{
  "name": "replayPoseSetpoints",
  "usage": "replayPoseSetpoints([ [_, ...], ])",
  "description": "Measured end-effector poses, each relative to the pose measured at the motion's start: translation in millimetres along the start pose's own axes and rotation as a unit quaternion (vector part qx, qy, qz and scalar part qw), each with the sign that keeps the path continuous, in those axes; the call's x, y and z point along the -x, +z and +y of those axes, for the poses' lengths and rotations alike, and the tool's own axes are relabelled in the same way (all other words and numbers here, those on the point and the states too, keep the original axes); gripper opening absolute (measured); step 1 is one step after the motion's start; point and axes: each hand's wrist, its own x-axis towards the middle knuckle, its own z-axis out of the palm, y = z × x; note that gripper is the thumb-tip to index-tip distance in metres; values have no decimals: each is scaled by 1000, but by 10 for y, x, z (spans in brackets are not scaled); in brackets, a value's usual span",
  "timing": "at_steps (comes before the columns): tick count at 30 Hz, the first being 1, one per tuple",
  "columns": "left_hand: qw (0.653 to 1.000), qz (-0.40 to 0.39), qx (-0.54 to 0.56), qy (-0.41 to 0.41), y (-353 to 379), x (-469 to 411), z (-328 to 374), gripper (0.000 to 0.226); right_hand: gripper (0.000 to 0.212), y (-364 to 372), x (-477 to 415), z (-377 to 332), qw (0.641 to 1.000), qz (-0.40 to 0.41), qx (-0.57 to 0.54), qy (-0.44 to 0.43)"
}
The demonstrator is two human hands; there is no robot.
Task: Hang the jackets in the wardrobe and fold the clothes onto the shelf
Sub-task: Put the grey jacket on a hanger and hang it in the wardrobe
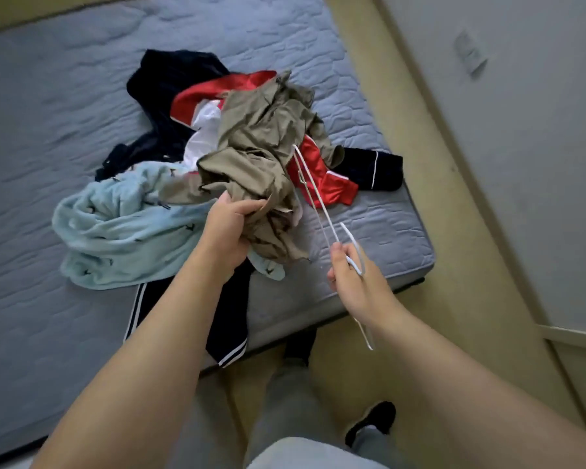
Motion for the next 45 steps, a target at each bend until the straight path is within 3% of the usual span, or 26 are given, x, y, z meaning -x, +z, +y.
replayPoseSetpoints([
  [6,991,-123,-21,52,903,797,712,45,51,-441,386,-374,998,30,-53,7],
  [11,970,-224,-32,85,1626,1367,1002,52,59,-962,604,-633,964,2,-254,75],
  [13,958,-269,-39,89,1874,1548,1063,58,53,-1157,710,-719,947,-11,-312,72],
  [16,941,-326,-49,81,2188,1744,1089,55,28,-1434,840,-810,921,9,-390,17],
  [19,937,-335,-55,84,2407,1811,1073,34,17,-1718,935,-869,900,50,-434,-15],
  [22,955,-278,-53,90,2532,1727,1055,28,8,-1989,1009,-907,883,115,-454,-15],
  [26,980,-160,-74,89,2585,1484,1017,33,22,-2315,1092,-951,879,210,-428,-10],
  [29,980,-158,-86,85,2598,1405,969,18,22,-2449,1138,-962,885,241,-396,-38],
  [33,980,-147,-95,93,2613,1407,912,16,26,-2461,1182,-954,928,261,-263,-44],
  [36,980,-142,-97,99,2671,1419,922,20,30,-2431,1226,-971,951,236,-195,-42],
  [41,978,-161,-80,107,2807,1431,999,24,13,-2362,1344,-1032,972,173,-157,-18],
  [45,975,-216,-34,40,2849,1459,960,18,14,-2319,1463,-1095,976,98,-191,-38],
])
